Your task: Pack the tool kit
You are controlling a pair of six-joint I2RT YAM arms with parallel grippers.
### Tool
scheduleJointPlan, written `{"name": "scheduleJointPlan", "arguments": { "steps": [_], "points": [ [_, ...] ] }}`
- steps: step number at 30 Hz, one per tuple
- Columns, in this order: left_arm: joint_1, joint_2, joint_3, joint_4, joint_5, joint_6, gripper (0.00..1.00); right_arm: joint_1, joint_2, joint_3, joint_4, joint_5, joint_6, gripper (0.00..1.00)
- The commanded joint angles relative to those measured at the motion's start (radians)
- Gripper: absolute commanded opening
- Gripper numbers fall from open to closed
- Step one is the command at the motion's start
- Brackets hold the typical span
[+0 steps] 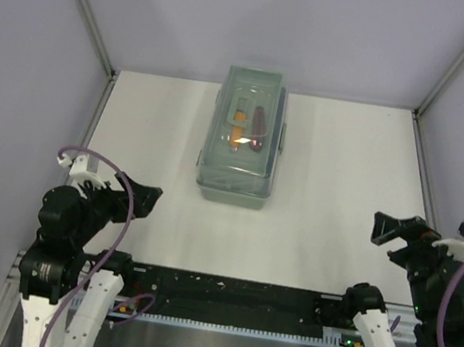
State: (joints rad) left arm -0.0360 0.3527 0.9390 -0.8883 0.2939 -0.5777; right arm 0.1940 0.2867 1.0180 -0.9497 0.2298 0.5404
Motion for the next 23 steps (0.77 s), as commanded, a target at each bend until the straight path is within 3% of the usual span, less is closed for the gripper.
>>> {"name": "scheduleJointPlan", "arguments": {
  "steps": [1,10,23],
  "points": [
    [-0.002,-0.018,0.052,-0.184,-0.033,0.028,0.98,0.007,-0.07,0.092,-0.181,0.048,-0.031,0.99],
    [-0.004,-0.027,0.124,-0.319,-0.05,0.122,0.98,0.007,-0.104,0.18,-0.251,0.046,-0.049,0.99],
    [-0.002,-0.021,0.176,-0.336,-0.085,0.142,0.98,0.005,-0.077,0.228,-0.245,0.063,-0.046,0.99]
  ]
}}
